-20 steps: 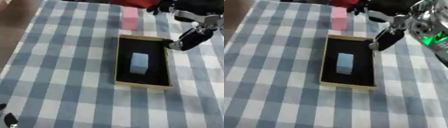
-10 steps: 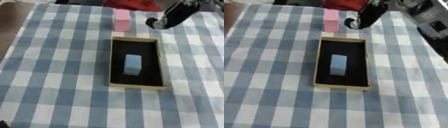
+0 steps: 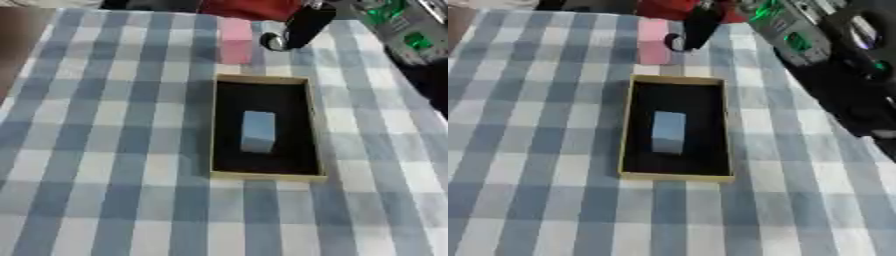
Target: Pick up objects on the table and place them in the box.
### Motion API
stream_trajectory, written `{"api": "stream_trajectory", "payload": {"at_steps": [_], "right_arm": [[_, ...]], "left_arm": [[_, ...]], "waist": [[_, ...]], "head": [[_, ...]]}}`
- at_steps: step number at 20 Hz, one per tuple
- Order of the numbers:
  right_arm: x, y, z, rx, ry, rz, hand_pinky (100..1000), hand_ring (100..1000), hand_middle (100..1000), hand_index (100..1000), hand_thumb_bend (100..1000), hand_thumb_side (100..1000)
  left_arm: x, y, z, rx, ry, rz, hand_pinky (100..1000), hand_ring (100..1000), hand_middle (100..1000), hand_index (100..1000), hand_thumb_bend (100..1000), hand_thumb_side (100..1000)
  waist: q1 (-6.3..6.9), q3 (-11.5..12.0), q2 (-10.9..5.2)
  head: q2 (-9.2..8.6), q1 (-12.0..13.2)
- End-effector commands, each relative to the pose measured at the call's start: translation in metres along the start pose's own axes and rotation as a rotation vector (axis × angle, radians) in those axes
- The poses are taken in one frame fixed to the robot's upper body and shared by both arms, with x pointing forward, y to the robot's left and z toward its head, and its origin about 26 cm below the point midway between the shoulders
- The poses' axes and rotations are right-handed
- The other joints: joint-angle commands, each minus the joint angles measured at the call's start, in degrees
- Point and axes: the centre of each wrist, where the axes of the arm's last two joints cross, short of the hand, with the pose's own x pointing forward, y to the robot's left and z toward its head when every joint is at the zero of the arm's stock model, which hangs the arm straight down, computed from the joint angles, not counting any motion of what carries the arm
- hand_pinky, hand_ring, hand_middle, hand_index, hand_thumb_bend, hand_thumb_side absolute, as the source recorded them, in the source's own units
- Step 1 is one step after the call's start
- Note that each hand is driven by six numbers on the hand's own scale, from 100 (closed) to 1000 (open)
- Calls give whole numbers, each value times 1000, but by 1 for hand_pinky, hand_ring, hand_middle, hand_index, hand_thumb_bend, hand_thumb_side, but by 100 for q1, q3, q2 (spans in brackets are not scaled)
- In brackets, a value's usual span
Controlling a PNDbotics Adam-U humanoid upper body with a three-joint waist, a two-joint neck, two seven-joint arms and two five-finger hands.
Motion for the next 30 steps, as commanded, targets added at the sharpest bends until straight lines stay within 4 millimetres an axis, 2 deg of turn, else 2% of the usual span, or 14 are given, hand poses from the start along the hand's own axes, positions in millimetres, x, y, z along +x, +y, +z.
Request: {"api": "stream_trajectory", "payload": {"at_steps": [1,4,11,16,17,21,30], "right_arm": [[2,-9,-11,-30,40,-13,910,868,823,1000,309,261],[3,-6,-26,-14,57,-14,919,883,837,1000,326,259],[-11,3,-56,27,99,-36,928,902,857,1000,323,255],[-24,13,-73,46,132,-21,936,916,878,1000,362,218],[-27,14,-76,48,141,-19,937,918,883,1000,371,174],[-37,16,-82,37,161,-25,937,919,893,1000,359,100],[-42,17,-88,28,174,-59,936,919,903,1000,338,100]], "left_arm": [[3,2,-4,8,-17,-1,672,644,508,663,100,493],[4,0,-5,10,-21,-1,672,644,508,663,100,491],[6,-1,-7,14,-28,3,672,644,508,663,100,490],[7,-2,-7,17,-32,4,673,644,508,663,100,488],[7,-2,-8,18,-33,4,673,644,508,663,100,488],[8,-3,-9,18,-36,2,672,644,508,663,100,488],[11,-4,-11,22,-46,-1,671,644,508,664,100,484]], "waist": [[35,13,-94],[38,38,-48],[31,90,21],[15,117,54],[7,121,65],[-14,123,100],[-52,158,213]], "head": [[-137,-12],[-215,-8],[-454,-19],[-514,-28],[-523,-25],[-529,-6],[-552,-35]]}}
